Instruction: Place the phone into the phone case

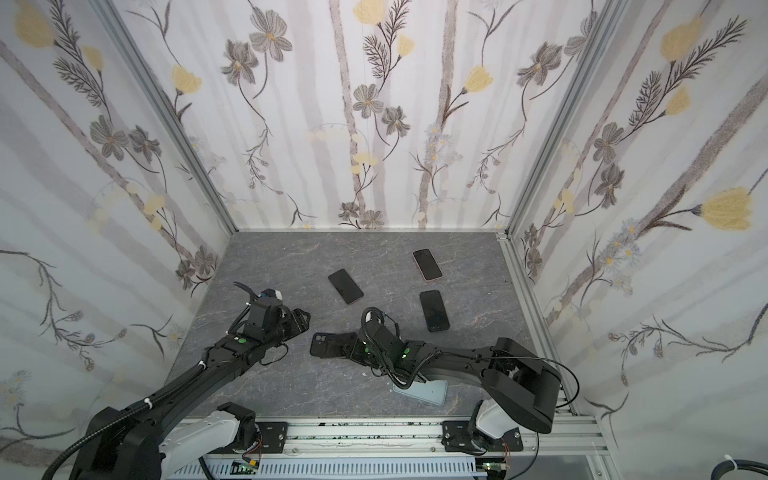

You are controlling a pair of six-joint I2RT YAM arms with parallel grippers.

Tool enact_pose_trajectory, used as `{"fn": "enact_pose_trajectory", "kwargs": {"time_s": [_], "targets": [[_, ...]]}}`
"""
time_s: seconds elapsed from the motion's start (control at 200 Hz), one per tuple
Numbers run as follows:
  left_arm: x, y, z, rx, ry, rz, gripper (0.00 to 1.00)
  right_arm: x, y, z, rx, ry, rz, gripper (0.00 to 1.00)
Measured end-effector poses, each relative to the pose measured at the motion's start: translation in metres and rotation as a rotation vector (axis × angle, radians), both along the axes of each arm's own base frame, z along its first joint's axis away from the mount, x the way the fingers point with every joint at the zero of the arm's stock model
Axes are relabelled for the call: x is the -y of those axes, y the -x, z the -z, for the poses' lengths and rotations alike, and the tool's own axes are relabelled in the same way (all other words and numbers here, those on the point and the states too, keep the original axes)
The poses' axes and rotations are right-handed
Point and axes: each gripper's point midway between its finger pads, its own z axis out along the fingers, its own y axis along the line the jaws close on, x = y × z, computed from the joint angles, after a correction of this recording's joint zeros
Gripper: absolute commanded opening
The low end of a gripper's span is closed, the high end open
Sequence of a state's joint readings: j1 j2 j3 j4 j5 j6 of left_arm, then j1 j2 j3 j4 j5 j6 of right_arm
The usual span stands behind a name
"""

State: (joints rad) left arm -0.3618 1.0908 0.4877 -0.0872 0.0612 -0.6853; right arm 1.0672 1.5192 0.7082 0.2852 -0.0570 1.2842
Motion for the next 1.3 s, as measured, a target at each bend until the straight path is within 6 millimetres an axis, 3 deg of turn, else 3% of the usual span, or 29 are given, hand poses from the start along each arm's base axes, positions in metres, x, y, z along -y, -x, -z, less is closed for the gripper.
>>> {"fn": "enact_pose_trajectory", "kwargs": {"time_s": [0.15,0.694,1.304], "targets": [[0.008,0.009,0.027,-0.075,0.058,0.006,0.66,-0.006,-0.008,0.005,-0.012,-0.042,0.015,0.0],[0.036,0.019,0.053,-0.152,0.165,0.107,0.62,-0.019,-0.015,0.025,-0.059,-0.113,-0.003,0.0],[0.056,0.016,0.051,-0.101,0.174,0.129,0.59,-0.001,-0.021,0.039,-0.082,-0.111,-0.002,0.12]]}}
